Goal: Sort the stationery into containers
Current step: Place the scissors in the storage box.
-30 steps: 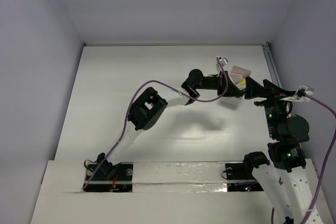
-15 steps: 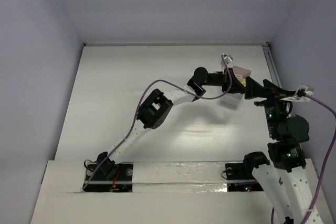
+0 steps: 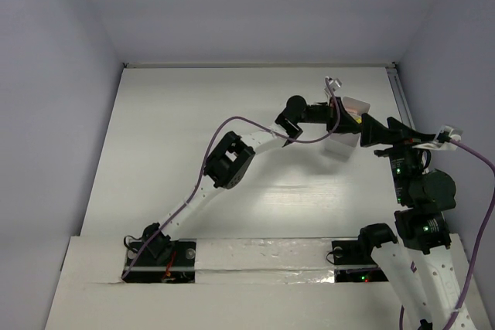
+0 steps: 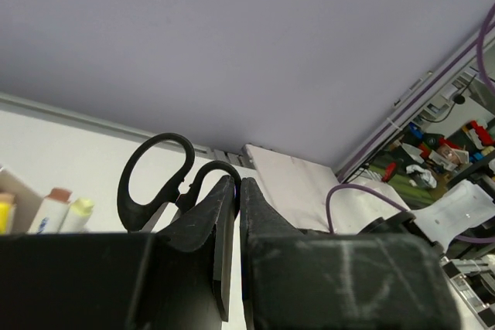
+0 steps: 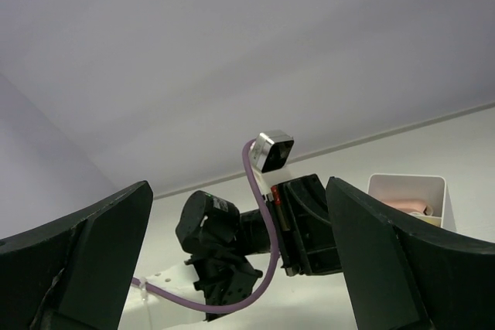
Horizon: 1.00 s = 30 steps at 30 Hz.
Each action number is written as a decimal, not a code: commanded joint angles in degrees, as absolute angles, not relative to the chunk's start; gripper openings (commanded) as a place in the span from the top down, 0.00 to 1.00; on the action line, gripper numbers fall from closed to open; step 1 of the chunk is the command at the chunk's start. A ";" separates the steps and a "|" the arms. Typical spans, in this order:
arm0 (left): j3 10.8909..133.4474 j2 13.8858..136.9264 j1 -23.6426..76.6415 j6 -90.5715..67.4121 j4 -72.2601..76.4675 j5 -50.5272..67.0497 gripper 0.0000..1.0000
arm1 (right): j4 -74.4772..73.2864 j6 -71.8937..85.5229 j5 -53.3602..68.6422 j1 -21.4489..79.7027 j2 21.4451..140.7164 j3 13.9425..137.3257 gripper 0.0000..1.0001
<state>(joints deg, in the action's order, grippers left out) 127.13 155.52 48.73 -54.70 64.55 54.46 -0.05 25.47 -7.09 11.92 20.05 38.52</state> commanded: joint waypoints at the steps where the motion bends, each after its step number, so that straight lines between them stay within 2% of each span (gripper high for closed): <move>1: 129.64 156.36 48.16 -53.18 65.75 54.05 1.00 | 0.70 24.70 -6.33 11.51 19.07 40.60 0.00; 10: 128.59 157.33 47.64 -51.06 63.89 52.73 0.99 | 0.88 24.70 -6.24 11.51 19.51 40.43 0.00; 14: 126.13 155.66 47.64 -50.28 64.51 52.12 0.86 | 0.97 24.70 -6.24 11.51 19.69 40.43 0.00; 18: 122.62 151.80 47.64 -47.21 63.64 51.33 0.69 | 0.70 24.52 -6.06 11.51 19.77 40.69 0.00; 21: 120.33 150.12 47.64 -45.79 62.84 50.89 0.64 | 0.44 24.52 -6.06 11.51 19.69 40.96 0.00; 22: 119.37 149.25 47.64 -45.27 62.75 50.80 0.58 | 0.44 24.52 -5.98 11.51 19.60 40.96 0.00; 26: 114.62 144.94 47.64 -43.25 63.19 49.84 0.50 | 0.18 24.35 -6.07 11.51 19.34 41.13 0.00; 29: 109.00 139.06 47.64 -39.66 63.37 48.43 0.30 | 0.18 24.26 -6.06 11.51 19.25 41.13 0.00; 30: 107.59 135.82 47.11 -38.59 63.11 47.91 0.01 | 0.18 24.26 -5.89 11.51 19.42 41.22 0.00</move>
<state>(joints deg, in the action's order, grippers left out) 110.00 147.57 47.51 -43.22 60.05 49.39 -0.21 25.28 -6.79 11.92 19.59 38.68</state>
